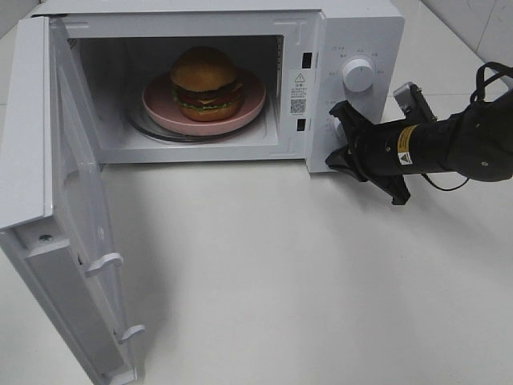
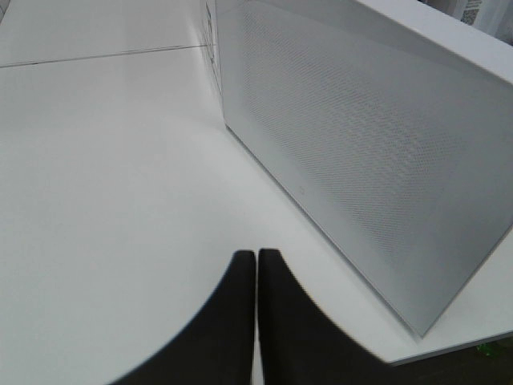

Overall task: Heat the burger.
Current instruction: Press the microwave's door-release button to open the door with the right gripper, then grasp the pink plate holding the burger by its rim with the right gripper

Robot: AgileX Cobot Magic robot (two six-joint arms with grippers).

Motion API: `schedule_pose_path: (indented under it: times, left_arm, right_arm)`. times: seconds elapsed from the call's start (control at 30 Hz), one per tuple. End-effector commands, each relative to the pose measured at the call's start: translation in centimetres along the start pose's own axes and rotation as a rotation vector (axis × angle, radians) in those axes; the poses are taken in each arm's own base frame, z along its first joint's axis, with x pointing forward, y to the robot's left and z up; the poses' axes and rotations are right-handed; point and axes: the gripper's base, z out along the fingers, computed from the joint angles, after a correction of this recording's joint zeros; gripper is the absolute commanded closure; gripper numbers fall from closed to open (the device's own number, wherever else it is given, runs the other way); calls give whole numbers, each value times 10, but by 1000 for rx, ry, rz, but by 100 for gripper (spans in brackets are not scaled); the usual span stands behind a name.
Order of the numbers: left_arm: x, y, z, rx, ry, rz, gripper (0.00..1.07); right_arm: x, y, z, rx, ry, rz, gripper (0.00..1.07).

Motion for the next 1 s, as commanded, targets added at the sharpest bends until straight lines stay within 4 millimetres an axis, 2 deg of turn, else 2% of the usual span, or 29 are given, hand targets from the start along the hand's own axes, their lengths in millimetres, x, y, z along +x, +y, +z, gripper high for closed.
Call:
schedule_pose_path:
  times: [0.03, 0.27, 0.33, 0.5, 0.53, 0.7, 0.83, 0.87, 1.0]
  left_arm:
    - [1, 0, -3, 3, -30, 0, 106]
    - [1, 0, -3, 3, -30, 1, 106]
    - [1, 0, -3, 3, -30, 1, 106]
    - [1, 0, -3, 3, -30, 1, 106]
    - [1, 0, -3, 3, -30, 1, 106]
    - [1, 0, -3, 3, -30, 1, 106]
    - [1, 0, -3, 3, -30, 1, 106]
    - [1, 0, -3, 3, -30, 1, 106]
    - [1, 0, -3, 3, -30, 1, 106]
  right_arm:
    - [6, 46, -10, -255, 81, -118, 101]
    - [15, 42, -32, -179, 94, -193, 100]
    - [24, 34, -44, -148, 107, -255, 100]
    - [37, 23, -59, -126, 127, -399, 100]
    - [37, 23, -59, -126, 127, -399, 100]
    - [42, 29, -74, -154, 146, -652, 100]
    - [43, 32, -79, -162, 154, -753, 99]
    - [44, 34, -81, -169, 154, -833, 99]
    - [44, 35, -82, -177, 145, -916, 98]
